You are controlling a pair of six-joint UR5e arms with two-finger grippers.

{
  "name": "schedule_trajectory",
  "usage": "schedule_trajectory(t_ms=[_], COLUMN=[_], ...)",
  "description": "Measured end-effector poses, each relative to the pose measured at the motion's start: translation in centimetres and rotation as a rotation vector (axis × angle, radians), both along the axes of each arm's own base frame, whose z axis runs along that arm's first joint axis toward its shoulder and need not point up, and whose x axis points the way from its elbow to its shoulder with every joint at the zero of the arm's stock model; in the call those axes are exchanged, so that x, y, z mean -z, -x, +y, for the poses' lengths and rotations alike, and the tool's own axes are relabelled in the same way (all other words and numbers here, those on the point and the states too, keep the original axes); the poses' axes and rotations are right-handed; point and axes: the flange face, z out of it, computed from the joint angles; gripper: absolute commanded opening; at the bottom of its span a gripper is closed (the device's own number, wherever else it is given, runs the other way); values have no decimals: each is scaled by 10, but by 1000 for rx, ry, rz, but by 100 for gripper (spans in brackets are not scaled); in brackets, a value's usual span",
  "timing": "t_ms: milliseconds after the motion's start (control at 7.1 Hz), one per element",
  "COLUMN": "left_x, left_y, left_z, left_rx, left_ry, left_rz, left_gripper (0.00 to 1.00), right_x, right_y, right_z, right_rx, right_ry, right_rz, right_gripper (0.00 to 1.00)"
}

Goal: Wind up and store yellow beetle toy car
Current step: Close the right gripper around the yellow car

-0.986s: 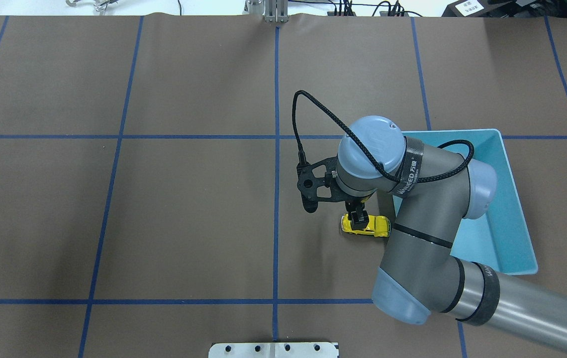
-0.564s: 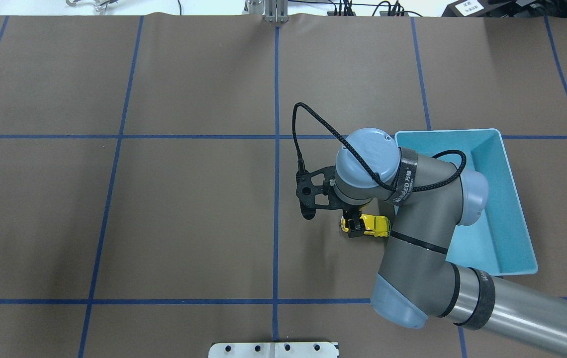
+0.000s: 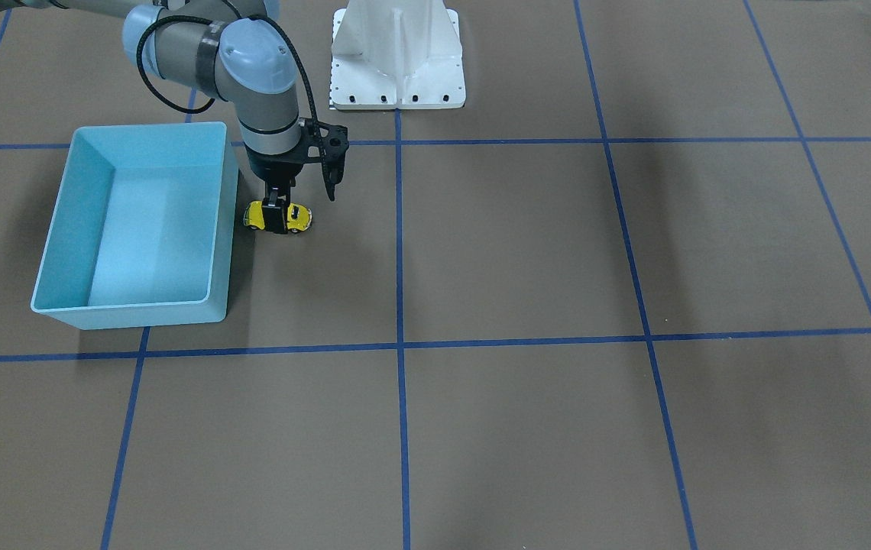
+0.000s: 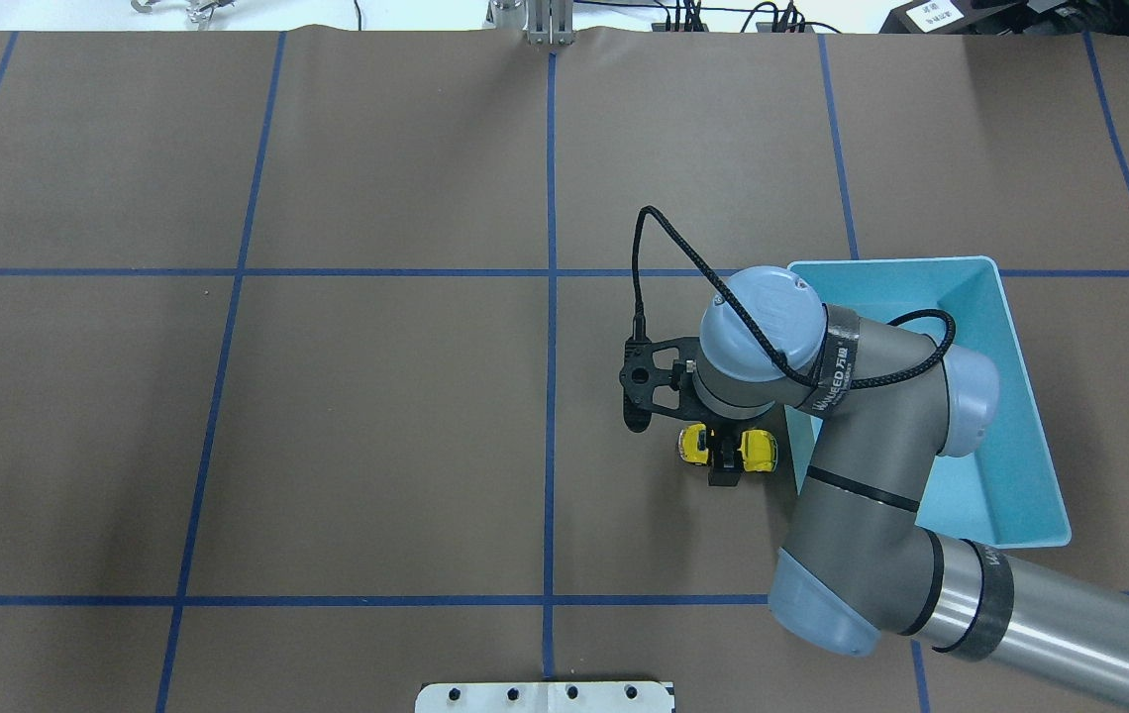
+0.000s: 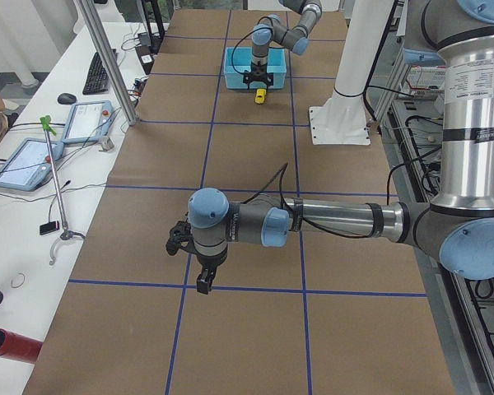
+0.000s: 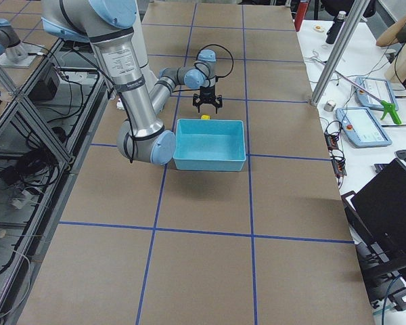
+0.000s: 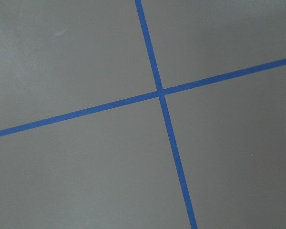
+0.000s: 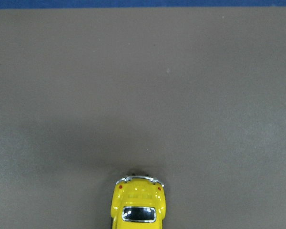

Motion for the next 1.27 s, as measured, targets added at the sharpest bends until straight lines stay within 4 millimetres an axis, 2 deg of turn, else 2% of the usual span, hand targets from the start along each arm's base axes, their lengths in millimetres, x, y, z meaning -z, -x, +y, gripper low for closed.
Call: schedule_trajectory(t_ms=[423,986,1127,1268], left_x=[0,-1,0,0], left_y=[0,1,0,0], left_z=[0,1,0,0], left_rx=[0,1,1,0], left_ry=[1,1,1,1], left_rz=[0,0,0,0], left_gripper=[100,100,100,100], right_x=[-16,-27,-31,-35], right_y=[-1,12,15,18], right_z=[3,15,16,17], right_rx=[-14,1,3,4], right_ry=[4,14,17,20], right_rz=[-18,-2,7,15], right_gripper=[100,100,96,41])
